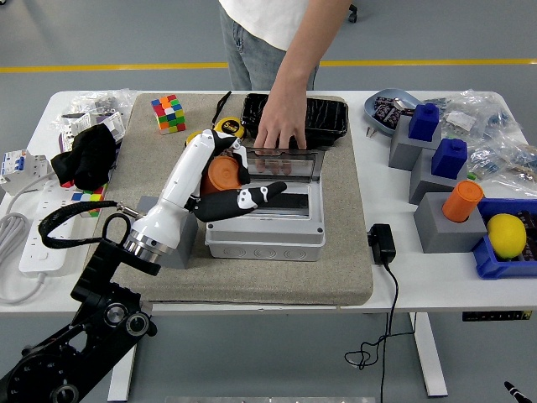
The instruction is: Fetch the battery,place it into the box,close the lid of the box
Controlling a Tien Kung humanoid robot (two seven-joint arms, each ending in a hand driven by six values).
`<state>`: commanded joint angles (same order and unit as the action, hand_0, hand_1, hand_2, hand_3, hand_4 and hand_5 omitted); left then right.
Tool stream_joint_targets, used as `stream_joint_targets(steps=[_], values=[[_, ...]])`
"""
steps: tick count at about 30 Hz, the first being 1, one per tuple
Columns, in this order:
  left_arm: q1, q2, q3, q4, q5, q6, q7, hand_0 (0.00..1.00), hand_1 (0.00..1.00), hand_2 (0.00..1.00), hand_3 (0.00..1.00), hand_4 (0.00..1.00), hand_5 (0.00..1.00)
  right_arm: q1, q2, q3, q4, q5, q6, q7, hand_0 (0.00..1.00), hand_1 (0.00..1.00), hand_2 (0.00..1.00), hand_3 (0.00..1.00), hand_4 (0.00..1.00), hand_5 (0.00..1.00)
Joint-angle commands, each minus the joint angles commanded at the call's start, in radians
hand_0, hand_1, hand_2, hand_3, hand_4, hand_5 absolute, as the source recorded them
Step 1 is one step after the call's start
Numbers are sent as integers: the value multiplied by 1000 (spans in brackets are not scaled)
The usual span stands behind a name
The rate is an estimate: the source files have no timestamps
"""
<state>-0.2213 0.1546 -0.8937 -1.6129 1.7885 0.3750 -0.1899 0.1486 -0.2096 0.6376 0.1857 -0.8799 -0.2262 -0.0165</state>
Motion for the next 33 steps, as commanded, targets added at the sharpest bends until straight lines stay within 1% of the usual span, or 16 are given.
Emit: stream_joint_targets(steps=[1, 3, 6, 7, 8, 13, 14, 17, 20, 24, 26, 29, 33], values=[[-15, 3, 24, 14, 19, 4, -3, 48, 2, 2, 2, 958, 577, 1, 0, -2, -1, 2, 0, 0, 967, 840, 759, 807, 998, 998], [-40, 7, 65, 40, 41, 13, -9, 48, 2, 2, 2, 958, 577, 1, 0, -3, -1, 3, 0, 0, 967, 840, 759, 807, 998, 998], [-72, 5, 116, 85, 51, 23, -17, 48, 2, 2, 2, 958, 577, 3, -1, -7, -1, 5, 0, 0, 967, 840, 759, 807, 998, 998], [-82, 3, 132, 100, 50, 26, -19, 48, 2, 2, 2, 958, 577, 4, -1, -8, -1, 5, 0, -1, 967, 840, 759, 807, 998, 998], [-90, 2, 145, 113, 47, 28, -21, 48, 2, 2, 2, 967, 611, 5, 0, -10, -1, 6, 1, -1, 967, 840, 759, 807, 998, 998], [-145, -2, 227, 178, 12, 47, -34, 48, 2, 2, 2, 967, 611, 9, 1, -19, -1, 10, 0, -3, 967, 840, 759, 807, 998, 998], [-159, -2, 244, 195, 1, 51, -38, 48, 2, 2, 2, 969, 637, 9, 1, -21, -1, 11, 0, -3, 967, 840, 759, 807, 998, 998], [-185, -7, 269, 235, -17, 62, -46, 48, 2, 2, 2, 969, 637, 11, 0, -24, -1, 11, 1, -3, 967, 840, 759, 807, 998, 998], [-206, -15, 280, 264, -25, 70, -53, 49, 2, 2, 2, 969, 641, 13, -1, -28, -1, 14, 0, -3, 967, 839, 759, 805, 998, 998], [-241, -34, 282, 331, -28, 86, -66, 49, 2, 2, 2, 969, 641, 14, -2, -35, -2, 18, 0, -3, 967, 839, 759, 805, 998, 998], [-255, -39, 281, 361, -25, 92, -71, 49, 2, 2, 2, 968, 641, 15, -3, -35, -1, 17, 1, -3, 966, 839, 759, 806, 998, 998], [-280, -49, 272, 413, -23, 100, -78, 49, 2, 2, 2, 968, 641, 17, -3, -40, -1, 19, 1, -3, 966, 839, 759, 806, 998, 998], [-301, -61, 255, 458, -22, 106, -83, 53, 2, 2, 2, 967, 638, 18, -5, -46, -2, 23, 0, -3, 966, 839, 758, 806, 998, 998]])
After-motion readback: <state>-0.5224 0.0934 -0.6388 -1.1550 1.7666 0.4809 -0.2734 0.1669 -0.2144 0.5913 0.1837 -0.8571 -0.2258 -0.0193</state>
